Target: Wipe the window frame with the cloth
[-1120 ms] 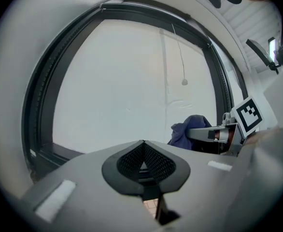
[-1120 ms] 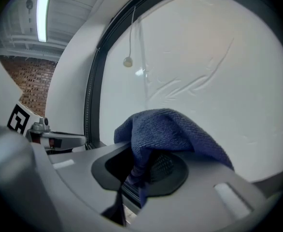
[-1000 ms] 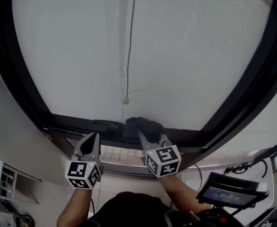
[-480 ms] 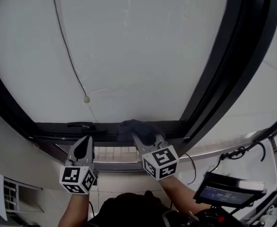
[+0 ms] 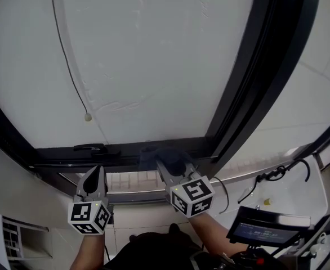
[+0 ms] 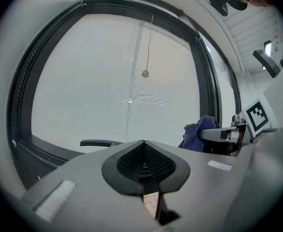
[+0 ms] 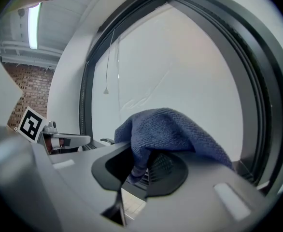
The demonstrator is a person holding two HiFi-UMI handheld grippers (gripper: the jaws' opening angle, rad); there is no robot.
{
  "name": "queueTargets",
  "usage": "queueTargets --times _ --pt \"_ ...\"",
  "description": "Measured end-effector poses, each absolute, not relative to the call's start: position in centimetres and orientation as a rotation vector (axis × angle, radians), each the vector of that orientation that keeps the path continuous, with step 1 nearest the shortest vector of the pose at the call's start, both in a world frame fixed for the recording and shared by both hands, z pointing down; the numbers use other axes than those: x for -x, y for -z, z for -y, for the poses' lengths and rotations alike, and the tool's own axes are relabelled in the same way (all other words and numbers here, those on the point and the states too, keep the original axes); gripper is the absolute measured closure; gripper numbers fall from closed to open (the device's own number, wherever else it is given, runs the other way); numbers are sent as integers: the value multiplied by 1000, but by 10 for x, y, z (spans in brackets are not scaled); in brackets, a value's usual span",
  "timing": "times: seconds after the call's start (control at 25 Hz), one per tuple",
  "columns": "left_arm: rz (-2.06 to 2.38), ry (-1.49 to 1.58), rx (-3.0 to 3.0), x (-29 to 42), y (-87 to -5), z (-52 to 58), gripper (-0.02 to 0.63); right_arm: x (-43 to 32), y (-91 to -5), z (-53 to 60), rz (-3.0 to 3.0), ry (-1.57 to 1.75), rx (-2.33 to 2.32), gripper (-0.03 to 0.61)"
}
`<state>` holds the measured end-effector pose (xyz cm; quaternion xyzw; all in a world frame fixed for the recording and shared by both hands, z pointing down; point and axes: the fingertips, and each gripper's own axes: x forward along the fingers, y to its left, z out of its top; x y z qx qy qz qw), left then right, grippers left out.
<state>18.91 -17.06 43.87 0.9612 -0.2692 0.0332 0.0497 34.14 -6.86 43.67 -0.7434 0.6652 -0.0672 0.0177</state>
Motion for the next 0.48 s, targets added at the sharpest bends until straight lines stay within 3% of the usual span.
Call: queueTargets --times 0.48 --pt "782 -97 -2929 -189 -443 161 620 -337 -443 62 -2065 232 2325 514"
